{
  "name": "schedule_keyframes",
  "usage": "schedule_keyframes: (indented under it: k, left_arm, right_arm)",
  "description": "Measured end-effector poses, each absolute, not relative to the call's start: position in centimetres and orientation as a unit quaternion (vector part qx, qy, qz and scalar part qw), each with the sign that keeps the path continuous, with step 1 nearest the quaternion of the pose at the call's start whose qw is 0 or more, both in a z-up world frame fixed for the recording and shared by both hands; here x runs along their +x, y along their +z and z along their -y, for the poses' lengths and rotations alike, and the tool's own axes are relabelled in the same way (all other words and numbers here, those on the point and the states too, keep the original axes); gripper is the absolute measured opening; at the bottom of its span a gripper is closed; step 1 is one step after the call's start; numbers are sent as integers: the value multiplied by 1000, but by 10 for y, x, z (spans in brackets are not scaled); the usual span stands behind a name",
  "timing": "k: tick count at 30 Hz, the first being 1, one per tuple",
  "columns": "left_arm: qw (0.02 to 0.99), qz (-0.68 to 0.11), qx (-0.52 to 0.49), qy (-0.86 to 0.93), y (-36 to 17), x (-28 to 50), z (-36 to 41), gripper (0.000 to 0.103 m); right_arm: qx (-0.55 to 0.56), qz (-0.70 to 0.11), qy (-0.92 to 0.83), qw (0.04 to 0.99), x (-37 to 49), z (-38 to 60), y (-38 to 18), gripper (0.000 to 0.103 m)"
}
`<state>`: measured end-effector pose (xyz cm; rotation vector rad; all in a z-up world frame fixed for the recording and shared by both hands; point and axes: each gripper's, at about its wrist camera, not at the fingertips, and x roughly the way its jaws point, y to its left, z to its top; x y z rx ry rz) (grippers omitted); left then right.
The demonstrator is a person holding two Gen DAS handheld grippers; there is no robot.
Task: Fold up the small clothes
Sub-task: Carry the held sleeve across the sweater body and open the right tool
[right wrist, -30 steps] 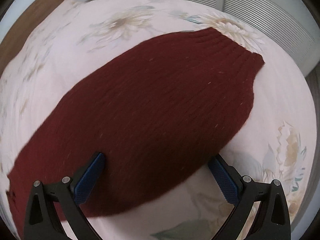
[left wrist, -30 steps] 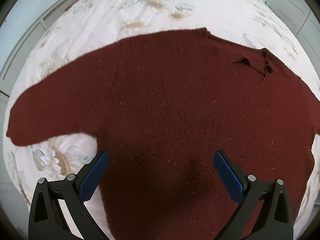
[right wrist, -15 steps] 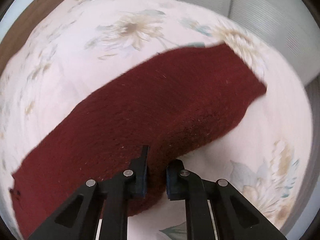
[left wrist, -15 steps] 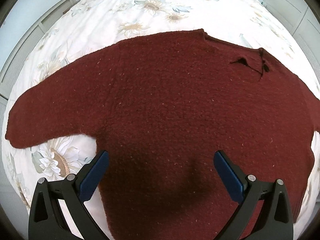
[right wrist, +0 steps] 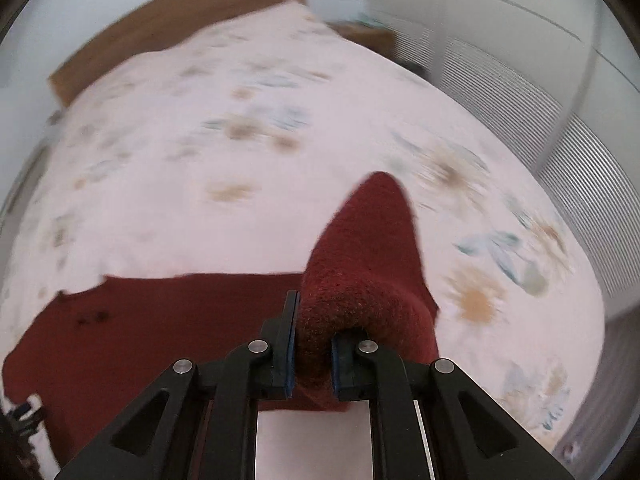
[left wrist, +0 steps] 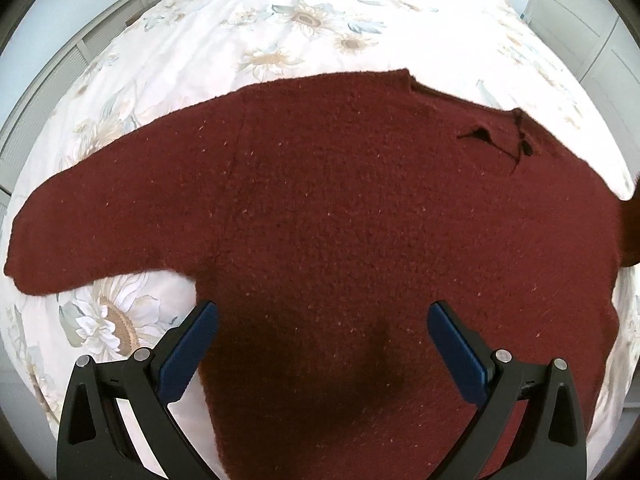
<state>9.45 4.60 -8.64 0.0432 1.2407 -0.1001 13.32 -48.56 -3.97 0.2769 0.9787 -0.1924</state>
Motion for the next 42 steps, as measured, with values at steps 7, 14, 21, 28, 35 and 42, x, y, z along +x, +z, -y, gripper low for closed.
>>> schedule_keyframes:
  k: [7,14,21,28,35,42]
  left_arm:
    - [828,-557,29,-53,-73,95,-50,102]
    - [833,-550,28,-48,-71,99,-58,102]
    - [827,-560,-2,-45,-81,101,-70,102]
    - [821,-568,18,-47,-88,103,-65,102]
    - [819,-571,37,-45,-95,101,-62,102]
    - [817,-574,43,-43,-95,103,-61,102]
  right_arm:
    - [87,-466,7,880,176,373,-19,13]
    - [65,-486,78,868,205,282,-35,13]
    - [20,-541,94,836,203,223,-99,13]
    - [-5,-590,93,802,187,196,-161,14]
    - [18,-605,99,790,177,204,-173,25]
    - [-14,-596,99,797,162,214,-149,77]
